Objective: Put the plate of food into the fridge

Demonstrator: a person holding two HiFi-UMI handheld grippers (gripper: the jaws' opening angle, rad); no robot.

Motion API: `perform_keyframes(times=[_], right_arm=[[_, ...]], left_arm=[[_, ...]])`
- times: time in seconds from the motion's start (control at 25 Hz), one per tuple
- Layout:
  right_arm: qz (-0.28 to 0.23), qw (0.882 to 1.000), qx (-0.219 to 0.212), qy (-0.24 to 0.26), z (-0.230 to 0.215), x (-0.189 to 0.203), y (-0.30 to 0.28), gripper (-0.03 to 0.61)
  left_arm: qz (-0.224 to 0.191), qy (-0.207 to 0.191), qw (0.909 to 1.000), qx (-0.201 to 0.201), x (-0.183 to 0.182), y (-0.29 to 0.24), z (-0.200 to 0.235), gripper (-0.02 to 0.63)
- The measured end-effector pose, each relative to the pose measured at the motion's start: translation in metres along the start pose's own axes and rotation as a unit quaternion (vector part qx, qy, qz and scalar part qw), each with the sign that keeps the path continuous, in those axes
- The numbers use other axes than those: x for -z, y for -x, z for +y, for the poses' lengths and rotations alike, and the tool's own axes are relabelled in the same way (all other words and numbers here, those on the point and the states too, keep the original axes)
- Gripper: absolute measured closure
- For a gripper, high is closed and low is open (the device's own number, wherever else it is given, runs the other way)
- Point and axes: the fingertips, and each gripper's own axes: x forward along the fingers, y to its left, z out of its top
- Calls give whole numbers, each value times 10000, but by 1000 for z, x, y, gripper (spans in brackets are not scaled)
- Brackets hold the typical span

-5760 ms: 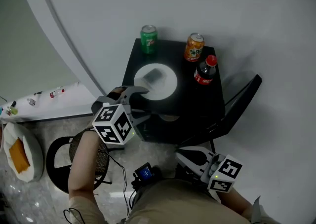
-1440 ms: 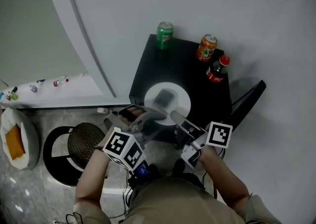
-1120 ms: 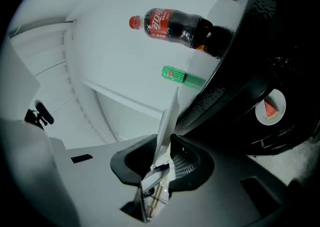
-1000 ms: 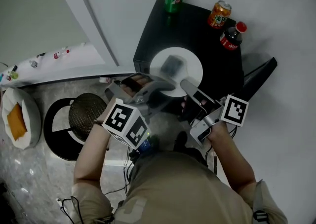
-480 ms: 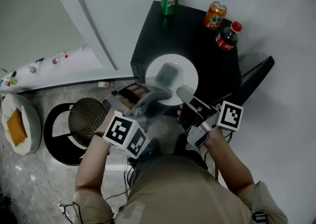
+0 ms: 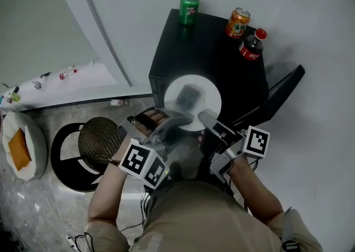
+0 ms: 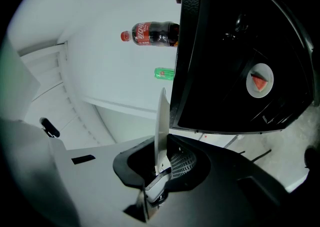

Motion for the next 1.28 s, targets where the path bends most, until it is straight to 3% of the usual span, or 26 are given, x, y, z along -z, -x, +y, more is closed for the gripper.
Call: perform_keyframes(times=[0.52, 1.08, 1.28], right_arm=[[-316, 9994, 92, -146, -6, 20, 14, 532], [-313, 9987, 126, -386, -17, 29, 34, 532], [-345, 9985, 210, -362, -21, 26, 51, 532]], left_arm=[[-209, 389, 9989, 155, -2, 11, -19, 504], [-613, 1527, 9863, -87, -5, 32, -28, 471], [-829, 2220, 9708, -359, -8, 39, -24, 472]])
